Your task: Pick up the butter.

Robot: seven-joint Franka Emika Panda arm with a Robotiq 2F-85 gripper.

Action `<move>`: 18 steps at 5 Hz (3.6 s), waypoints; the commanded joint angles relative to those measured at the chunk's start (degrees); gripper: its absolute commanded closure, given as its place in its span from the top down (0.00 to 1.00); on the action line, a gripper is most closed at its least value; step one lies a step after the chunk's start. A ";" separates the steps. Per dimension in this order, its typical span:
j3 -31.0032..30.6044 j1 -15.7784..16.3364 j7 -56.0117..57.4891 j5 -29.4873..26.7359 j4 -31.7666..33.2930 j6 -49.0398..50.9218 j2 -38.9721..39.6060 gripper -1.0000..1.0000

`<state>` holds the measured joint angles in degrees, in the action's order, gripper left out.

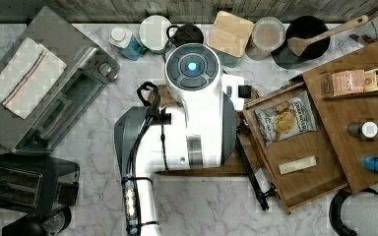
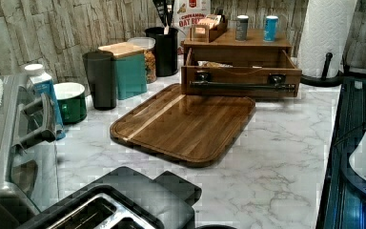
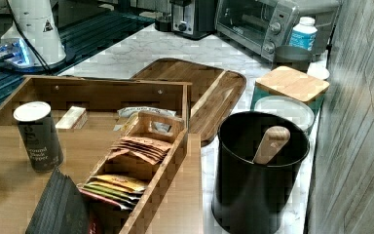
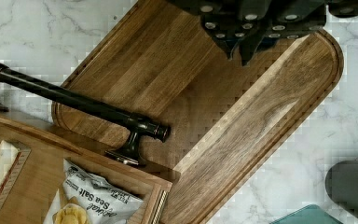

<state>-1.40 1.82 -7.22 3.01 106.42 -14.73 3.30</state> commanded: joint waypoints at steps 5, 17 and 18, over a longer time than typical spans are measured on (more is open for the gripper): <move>9.71 -9.58 7.98 -0.64 8.70 -12.51 -8.08 0.00; 20.29 -21.29 6.89 -0.39 27.63 -35.20 3.45 1.00; 20.90 -21.65 6.87 0.55 29.04 -35.23 3.40 1.00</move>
<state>17.99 -18.42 0.34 2.77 135.52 -49.35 6.58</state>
